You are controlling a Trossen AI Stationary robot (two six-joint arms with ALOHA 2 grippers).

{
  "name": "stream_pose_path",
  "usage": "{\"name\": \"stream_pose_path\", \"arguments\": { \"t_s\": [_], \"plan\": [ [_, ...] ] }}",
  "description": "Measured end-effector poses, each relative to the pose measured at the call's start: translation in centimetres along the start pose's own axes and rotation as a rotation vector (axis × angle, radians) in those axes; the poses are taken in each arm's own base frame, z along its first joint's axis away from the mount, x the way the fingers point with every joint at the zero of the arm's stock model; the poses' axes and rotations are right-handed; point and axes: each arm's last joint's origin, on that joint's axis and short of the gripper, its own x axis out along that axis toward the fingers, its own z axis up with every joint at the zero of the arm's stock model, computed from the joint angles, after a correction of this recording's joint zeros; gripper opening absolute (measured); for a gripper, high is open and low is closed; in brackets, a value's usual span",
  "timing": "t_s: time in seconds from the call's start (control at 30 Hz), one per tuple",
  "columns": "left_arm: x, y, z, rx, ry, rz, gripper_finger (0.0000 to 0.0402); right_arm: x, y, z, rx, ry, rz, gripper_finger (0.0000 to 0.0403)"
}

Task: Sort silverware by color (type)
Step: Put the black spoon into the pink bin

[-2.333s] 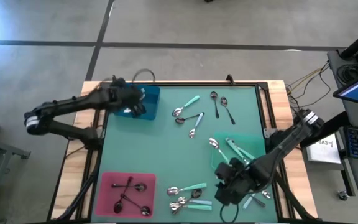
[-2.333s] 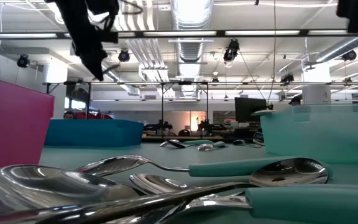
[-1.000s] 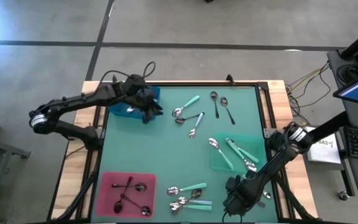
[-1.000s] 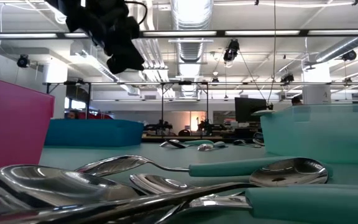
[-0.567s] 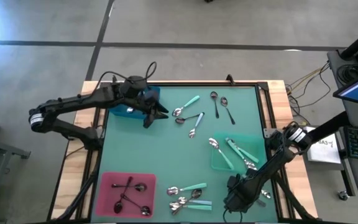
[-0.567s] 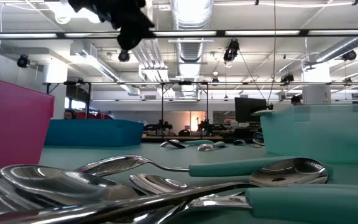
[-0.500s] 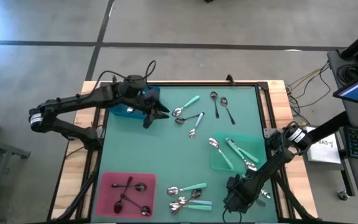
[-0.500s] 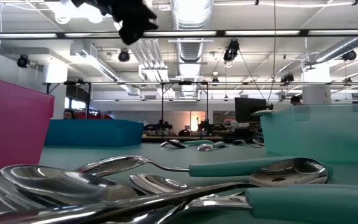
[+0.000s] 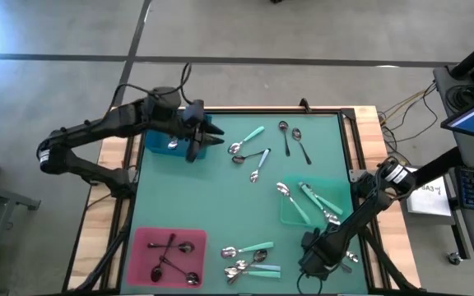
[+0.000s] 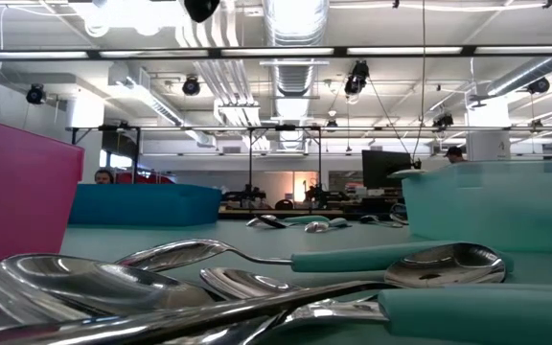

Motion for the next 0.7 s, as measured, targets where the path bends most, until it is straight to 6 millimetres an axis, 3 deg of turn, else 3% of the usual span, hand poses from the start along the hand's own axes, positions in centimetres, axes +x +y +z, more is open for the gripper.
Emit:
{"name": "stream_pose_path", "arguments": {
  "t_s": [0.13, 0.33, 0.53, 0.7],
  "plan": [
    [0.0, -0.8, -1.2, -0.062, 0.136, -0.02, 0.0115, -0.1, 0.0, 0.0, 0.004, -0.021, -0.013, 0.0013],
    [1.5, -3.6, -5.3, -0.172, 0.384, -0.059, 0.0115, -2.2, 0.1, -0.3, -0.057, -0.094, -0.049, 0.0011],
    [3.5, -8.0, -9.6, -0.126, 0.463, -0.046, 0.0115, -7.4, -1.0, -1.1, -0.065, -0.301, -0.104, 0.001],
    [5.2, -11.9, -11.4, -0.043, 0.249, -0.104, 0.0115, -12.3, -1.3, -0.4, -0.105, -0.778, -0.024, 0.0009]
  ]
}}
